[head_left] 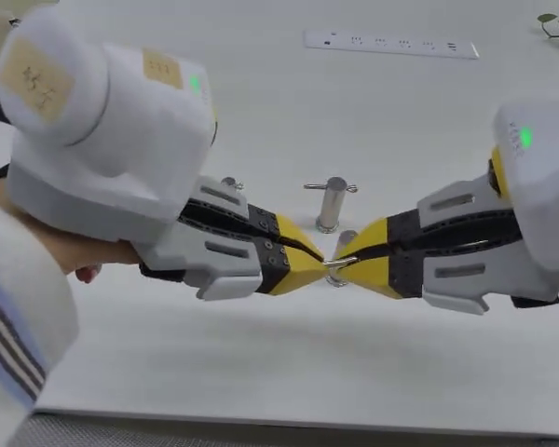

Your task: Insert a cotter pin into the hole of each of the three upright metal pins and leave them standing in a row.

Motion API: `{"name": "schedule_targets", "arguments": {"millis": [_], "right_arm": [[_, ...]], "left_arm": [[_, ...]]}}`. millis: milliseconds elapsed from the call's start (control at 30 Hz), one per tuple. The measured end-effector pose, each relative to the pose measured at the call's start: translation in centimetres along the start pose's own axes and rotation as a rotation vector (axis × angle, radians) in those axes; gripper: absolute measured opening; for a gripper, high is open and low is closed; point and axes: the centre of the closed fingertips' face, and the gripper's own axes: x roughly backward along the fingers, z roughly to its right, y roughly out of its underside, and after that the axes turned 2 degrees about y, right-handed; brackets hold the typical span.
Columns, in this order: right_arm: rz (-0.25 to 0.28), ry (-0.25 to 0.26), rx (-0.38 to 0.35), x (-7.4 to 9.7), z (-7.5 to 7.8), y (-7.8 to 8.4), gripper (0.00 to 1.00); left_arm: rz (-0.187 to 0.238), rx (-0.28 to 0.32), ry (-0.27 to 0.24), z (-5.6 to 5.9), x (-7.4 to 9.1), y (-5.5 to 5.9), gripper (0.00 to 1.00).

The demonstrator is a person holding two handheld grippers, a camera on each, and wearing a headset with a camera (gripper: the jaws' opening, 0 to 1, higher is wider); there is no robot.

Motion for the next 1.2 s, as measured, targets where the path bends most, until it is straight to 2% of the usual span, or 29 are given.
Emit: {"name": "schedule_targets", "arguments": {"millis": [133,200,367,467,533,600,667,967,1200], "right_arm": [[-0.014,-0.015,0.015,-0.1,-0.3,0.2,0.00],[-0.016,-0.011,0.016,-0.1,-0.2,0.3,0.00],[-0.012,0.013,0.029,0.2,0.2,0.3,0.00],[-0.021,0.021,0.033,0.4,0.5,0.6,0.00],[-0.031,0.026,0.037,0.7,0.6,1.0,0.00],[-0.039,0.032,0.030,1.0,0.9,1.5,0.00],[-0.046,0.042,0.022,1.3,1.1,1.9,0.00],[-0.089,0.104,-0.026,3.0,2.9,4.4,0.00],[-0.113,0.130,-0.063,3.7,3.8,6.2,0.00]], "left_arm": [[-0.016,-0.034,0.004,0.6,-0.4,0.0,0.00],[-0.015,-0.026,0.002,0.6,-0.5,-0.1,0.00],[-0.001,-0.085,-0.023,0.1,-0.4,-0.7,0.00],[-0.015,-0.102,-0.022,0.0,-0.6,-0.8,0.01],[-0.029,-0.143,-0.039,-0.4,-0.8,-0.8,0.05],[-0.031,-0.140,-0.053,-0.8,-0.9,-0.9,0.14],[-0.035,-0.140,-0.064,-1.1,-1.0,-1.0,0.18],[-0.056,-0.145,-0.076,-2.4,-1.8,-0.9,0.20],[-0.081,-0.140,-0.079,-3.4,-2.8,-0.6,0.19]]}}
